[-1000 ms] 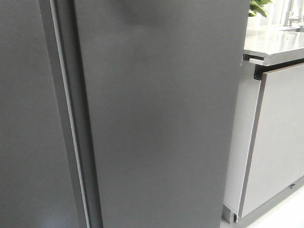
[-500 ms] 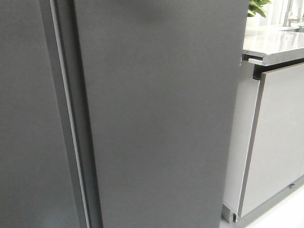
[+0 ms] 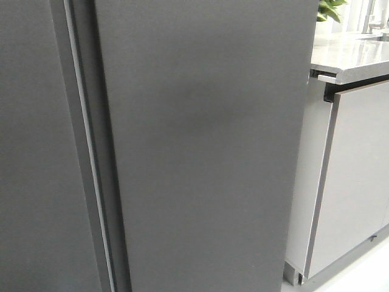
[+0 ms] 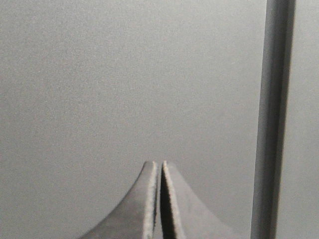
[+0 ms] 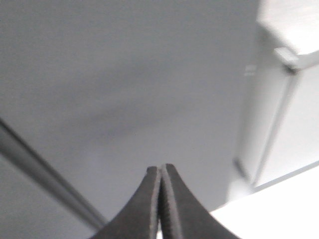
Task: Close fridge door
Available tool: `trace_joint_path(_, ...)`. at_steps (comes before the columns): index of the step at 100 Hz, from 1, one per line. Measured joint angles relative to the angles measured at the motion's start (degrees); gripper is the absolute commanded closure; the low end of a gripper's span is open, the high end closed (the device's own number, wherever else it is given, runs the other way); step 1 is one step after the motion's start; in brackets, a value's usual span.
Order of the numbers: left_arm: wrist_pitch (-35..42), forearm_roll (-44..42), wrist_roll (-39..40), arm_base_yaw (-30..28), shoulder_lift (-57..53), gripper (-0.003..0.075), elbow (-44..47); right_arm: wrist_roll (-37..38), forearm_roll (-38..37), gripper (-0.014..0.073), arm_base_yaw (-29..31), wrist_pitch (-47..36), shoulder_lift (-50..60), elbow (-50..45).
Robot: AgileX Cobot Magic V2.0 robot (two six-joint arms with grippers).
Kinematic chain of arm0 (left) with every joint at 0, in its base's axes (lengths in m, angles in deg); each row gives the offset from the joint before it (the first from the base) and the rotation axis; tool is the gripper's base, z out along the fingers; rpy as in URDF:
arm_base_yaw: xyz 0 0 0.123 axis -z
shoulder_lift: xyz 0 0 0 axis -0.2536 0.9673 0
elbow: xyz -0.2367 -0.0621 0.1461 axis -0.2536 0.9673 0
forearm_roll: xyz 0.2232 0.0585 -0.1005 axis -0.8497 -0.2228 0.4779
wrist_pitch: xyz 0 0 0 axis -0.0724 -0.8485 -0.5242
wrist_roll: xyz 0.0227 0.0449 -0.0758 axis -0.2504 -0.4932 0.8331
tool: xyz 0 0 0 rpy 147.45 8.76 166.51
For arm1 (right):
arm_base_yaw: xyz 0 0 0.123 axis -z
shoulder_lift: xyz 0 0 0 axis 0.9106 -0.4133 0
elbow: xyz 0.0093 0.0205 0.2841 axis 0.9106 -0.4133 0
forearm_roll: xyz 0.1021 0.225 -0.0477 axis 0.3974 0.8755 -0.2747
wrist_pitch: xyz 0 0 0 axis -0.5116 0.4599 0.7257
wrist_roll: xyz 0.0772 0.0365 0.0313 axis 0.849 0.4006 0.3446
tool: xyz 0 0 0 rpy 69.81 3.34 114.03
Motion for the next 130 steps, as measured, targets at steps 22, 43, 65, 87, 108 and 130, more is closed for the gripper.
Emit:
trace_joint_path(22, 0.0, 0.0, 0.0, 0.0, 0.0, 0.074, 0.0, 0.0, -0.85, 0.0639, 0.2, -10.0, 18.54, -17.78)
trace_joint_path(43, 0.0, 0.0, 0.0, 0.0, 0.0, 0.074, 0.0, 0.0, -0.34, 0.0639, 0.2, -14.33, 32.9, -29.88)
trace_joint_path(65, 0.0, 0.0, 0.0, 0.0, 0.0, 0.074, 0.0, 0.0, 0.02, 0.0639, 0.2, -14.56, 40.52, -36.86)
trace_joint_path(87, 0.0, 0.0, 0.0, 0.0, 0.0, 0.074, 0.0, 0.0, -0.09, 0.0639, 0.24, -15.08, 41.32, -39.41)
trace_joint_path(108, 0.0, 0.0, 0.0, 0.0, 0.0, 0.074, 0.0, 0.0, -0.31, 0.0639, 0.56, -23.44, 49.28, -49.97)
trace_joint_path(130, 0.0, 0.0, 0.0, 0.0, 0.0, 0.074, 0.0, 0.0, 0.04, 0.0639, 0.56, -31.35, 57.98, -62.12)
